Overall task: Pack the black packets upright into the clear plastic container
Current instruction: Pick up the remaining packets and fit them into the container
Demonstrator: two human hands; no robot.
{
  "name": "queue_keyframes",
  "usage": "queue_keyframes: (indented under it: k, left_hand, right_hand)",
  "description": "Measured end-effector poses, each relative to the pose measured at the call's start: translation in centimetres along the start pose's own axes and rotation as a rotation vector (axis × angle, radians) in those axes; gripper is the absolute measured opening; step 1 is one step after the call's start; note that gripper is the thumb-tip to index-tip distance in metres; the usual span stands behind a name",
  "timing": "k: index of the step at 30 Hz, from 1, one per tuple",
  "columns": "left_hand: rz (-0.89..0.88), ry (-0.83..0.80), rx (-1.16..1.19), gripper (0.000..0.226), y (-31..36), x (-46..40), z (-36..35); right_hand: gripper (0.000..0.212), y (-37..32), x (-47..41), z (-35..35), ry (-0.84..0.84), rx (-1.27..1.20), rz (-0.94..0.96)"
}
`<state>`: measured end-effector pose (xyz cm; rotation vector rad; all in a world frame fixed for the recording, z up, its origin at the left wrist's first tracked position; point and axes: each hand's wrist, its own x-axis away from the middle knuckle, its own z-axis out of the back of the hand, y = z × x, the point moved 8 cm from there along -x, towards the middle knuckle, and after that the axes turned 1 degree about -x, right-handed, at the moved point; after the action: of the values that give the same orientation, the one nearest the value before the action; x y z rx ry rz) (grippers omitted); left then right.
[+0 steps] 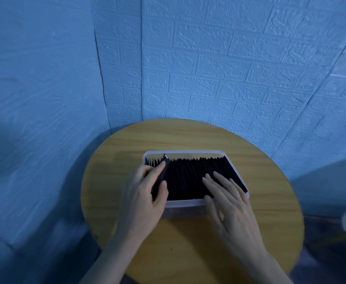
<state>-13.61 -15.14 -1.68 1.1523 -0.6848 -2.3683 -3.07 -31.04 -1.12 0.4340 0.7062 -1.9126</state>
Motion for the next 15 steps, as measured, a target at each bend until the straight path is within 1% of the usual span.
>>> queue_keyframes:
  k: [3, 6, 8, 10, 12, 15]
  left_hand:
    - [0.002, -0.003, 0.047, 0.05, 0.0, 0.6, 0.0]
    - [-0.02, 0.035, 0.084, 0.051, 0.2, 1.0, 1.0]
    - [-0.082, 0.055, 0.051, 0.046, 0.7, 1.2, 1.7]
    - [-0.145, 0.067, -0.009, 0.04, 1.1, 1.1, 2.0]
    - [-0.166, 0.071, -0.052, 0.036, 1.2, 0.8, 2.0]
    - [-0.167, 0.081, -0.078, 0.035, 1.9, 0.1, 2.2]
  right_hand:
    - [0.049, 0.1, 0.0, -0.3, -0.043, 0.003, 0.009]
    - [0.05, 0.4, 0.1, -0.5, -0.076, 0.016, 0.032]
    - [0.051, 0.2, 0.2, -0.4, -0.083, 0.008, 0.036]
    - [0.051, -0.5, 0.3, -0.9, -0.129, 0.037, 0.083]
    - [0.051, -0.9, 0.5, -1.5, -0.171, 0.071, 0.119]
    - [0.052, -1.1, 0.3, -1.6, -0.189, 0.066, 0.112]
